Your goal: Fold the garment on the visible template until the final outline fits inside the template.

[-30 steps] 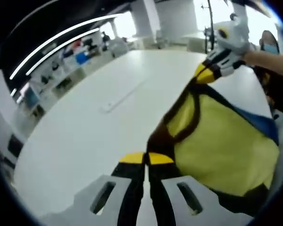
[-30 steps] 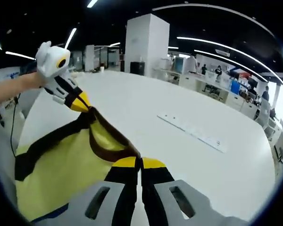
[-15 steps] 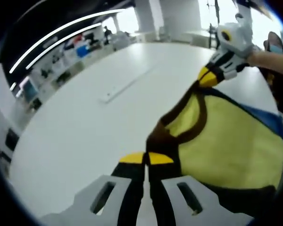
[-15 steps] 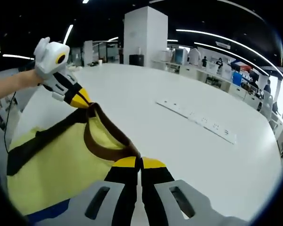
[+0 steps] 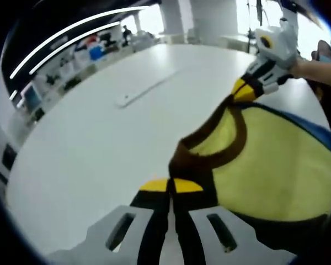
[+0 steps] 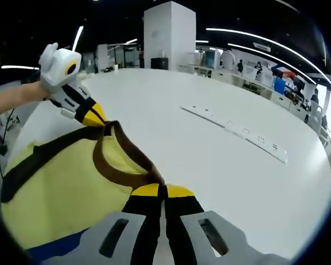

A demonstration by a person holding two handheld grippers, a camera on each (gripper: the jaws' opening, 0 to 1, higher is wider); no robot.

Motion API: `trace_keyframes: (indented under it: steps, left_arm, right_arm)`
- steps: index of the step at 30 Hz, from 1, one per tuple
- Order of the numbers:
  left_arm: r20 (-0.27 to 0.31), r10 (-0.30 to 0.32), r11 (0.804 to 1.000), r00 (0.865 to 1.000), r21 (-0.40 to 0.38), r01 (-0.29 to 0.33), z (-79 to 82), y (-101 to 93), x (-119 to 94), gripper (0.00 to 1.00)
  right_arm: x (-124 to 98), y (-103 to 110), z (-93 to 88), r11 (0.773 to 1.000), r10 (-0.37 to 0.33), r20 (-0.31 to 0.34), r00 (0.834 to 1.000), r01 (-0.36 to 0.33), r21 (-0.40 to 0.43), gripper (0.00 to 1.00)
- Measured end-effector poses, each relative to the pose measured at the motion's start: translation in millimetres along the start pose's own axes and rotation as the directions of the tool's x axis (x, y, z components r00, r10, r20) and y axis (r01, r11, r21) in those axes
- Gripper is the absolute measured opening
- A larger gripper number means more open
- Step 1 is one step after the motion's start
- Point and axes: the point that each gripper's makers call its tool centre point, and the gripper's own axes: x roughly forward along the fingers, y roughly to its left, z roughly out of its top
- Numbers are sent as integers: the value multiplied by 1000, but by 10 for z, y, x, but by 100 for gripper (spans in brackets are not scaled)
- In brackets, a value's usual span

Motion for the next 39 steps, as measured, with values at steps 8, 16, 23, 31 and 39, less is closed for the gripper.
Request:
trace_keyframes:
  steps: [8, 16, 23, 31, 39]
  left_arm:
    - [17, 0, 1000, 1000, -9, 0, 74, 99, 70, 0]
    - [27, 3, 1000, 1000, -4, -3, 87, 116, 82, 0]
    - [37, 50, 998, 998, 22, -51, 153, 183, 31, 0]
    - [75, 83, 996, 994, 15, -84, 297, 272, -135, 0]
    - [97, 79, 997, 992, -6, -78, 392, 130, -404, 10]
  right_arm:
    - [64, -59, 49, 1000, 8, 2, 1000, -8, -14, 2]
    - [73, -64, 53, 1000, 10, 11, 1000, -10, 1, 3]
    - [17, -203, 156, 998, -52, 50, 997, 53, -31, 17]
    - [-68, -235, 273, 996, -85, 69, 994, 87, -27, 22]
    - [-280, -139, 464, 994, -106, 118, 987, 103, 32, 34]
